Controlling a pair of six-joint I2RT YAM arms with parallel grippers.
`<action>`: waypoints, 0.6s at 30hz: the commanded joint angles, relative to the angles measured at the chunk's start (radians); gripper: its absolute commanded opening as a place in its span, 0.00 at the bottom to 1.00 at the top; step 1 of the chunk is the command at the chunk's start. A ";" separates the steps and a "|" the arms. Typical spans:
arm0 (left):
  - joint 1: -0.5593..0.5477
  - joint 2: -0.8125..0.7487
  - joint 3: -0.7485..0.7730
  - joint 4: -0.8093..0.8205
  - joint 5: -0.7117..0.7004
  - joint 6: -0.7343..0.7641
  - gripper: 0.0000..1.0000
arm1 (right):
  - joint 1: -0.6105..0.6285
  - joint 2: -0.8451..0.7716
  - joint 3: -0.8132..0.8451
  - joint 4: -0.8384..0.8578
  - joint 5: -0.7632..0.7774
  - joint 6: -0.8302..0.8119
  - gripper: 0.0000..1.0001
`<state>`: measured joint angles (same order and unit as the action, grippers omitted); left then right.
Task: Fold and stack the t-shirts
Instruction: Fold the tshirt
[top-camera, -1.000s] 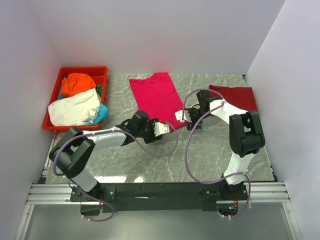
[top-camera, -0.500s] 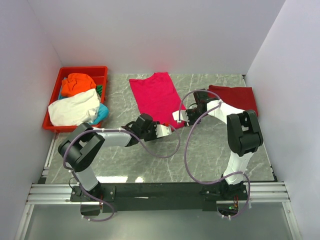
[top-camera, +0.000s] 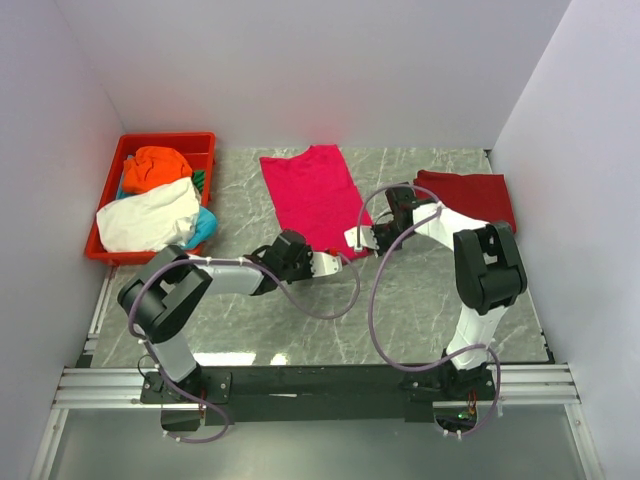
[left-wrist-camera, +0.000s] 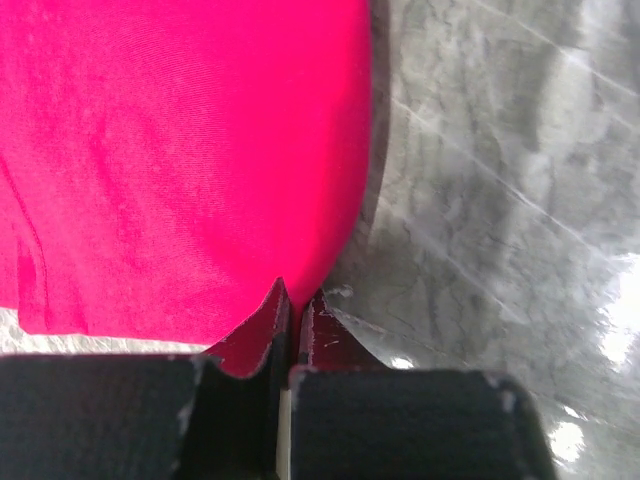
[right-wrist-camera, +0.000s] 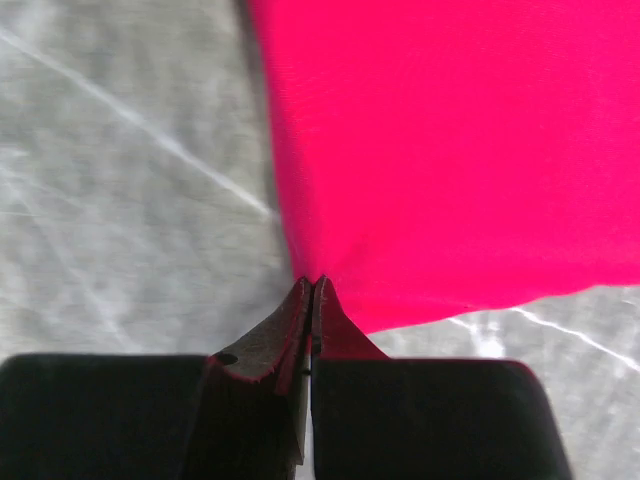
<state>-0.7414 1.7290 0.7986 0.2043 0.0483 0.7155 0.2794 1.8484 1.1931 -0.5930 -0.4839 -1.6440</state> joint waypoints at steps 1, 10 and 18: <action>-0.018 -0.039 -0.042 -0.052 0.016 0.016 0.00 | 0.007 -0.072 -0.078 -0.036 -0.013 -0.002 0.00; -0.039 -0.055 -0.042 -0.091 0.033 0.012 0.00 | 0.014 -0.138 -0.159 0.064 0.005 0.055 0.60; -0.038 -0.059 -0.042 -0.094 0.044 0.013 0.00 | 0.027 -0.089 -0.106 0.098 0.062 0.104 0.61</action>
<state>-0.7723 1.6966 0.7731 0.1764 0.0505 0.7227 0.2905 1.7424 1.0428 -0.5243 -0.4545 -1.5784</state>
